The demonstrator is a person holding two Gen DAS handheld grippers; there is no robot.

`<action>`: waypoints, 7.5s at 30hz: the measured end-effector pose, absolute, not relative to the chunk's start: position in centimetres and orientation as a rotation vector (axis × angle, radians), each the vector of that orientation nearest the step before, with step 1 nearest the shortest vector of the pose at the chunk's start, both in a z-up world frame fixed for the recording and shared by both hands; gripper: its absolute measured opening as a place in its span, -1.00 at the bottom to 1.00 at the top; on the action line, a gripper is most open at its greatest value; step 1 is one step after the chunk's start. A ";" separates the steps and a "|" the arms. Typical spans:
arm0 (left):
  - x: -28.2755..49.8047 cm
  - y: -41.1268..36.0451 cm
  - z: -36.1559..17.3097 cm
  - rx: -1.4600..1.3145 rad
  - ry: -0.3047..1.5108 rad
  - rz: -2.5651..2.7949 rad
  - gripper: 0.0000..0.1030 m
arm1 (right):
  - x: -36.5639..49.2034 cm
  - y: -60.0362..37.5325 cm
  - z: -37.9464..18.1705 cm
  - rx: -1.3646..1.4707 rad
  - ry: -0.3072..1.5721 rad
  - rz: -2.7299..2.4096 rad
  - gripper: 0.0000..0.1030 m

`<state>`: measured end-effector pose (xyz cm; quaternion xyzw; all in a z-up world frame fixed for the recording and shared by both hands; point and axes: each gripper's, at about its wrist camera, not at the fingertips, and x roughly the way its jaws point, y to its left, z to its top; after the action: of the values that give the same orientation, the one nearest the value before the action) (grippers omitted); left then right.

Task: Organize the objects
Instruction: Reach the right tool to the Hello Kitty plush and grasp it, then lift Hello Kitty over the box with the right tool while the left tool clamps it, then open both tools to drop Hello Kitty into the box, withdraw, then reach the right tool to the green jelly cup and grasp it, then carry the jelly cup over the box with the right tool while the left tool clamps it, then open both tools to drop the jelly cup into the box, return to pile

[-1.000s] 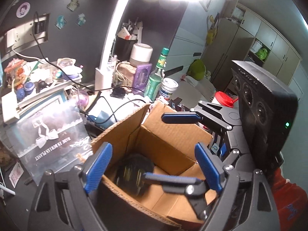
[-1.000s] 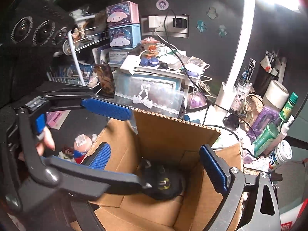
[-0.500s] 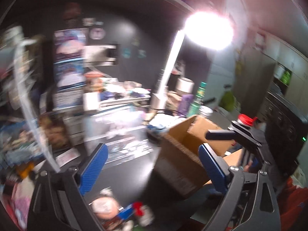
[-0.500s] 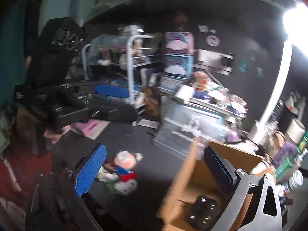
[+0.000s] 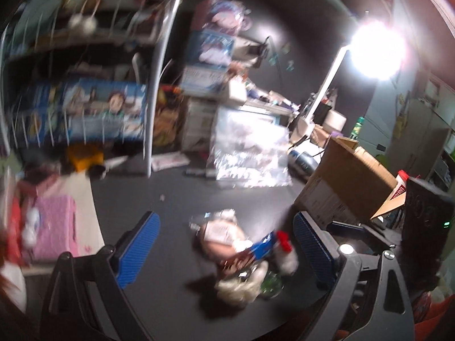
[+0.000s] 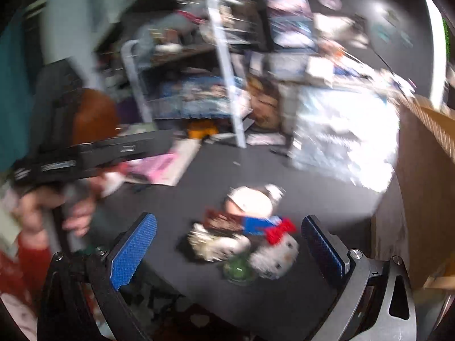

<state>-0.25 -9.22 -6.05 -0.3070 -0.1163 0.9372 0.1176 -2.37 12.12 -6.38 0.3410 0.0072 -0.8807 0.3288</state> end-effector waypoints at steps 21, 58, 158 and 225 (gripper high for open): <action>-0.7 -8.3 -8.5 -0.954 -0.386 2.612 0.82 | -5.4 13.7 -12.4 1.143 -0.141 -2.389 -0.29; -10.8 12.4 4.8 -0.895 -0.149 2.201 -0.41 | -7.2 24.8 5.9 0.722 0.237 -2.363 -0.29; -2.9 -2.4 -1.3 -0.965 -0.250 2.284 0.25 | 0.1 11.3 0.2 0.539 0.550 -2.249 -0.41; -3.8 -4.4 1.6 -0.882 -0.140 2.606 0.63 | -3.8 14.5 2.8 0.755 0.444 -2.174 -0.08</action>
<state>-3.77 -4.39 1.59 -0.3142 -0.0497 0.9283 0.1924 -3.79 14.45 2.82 0.2966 0.1745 -0.8548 0.3883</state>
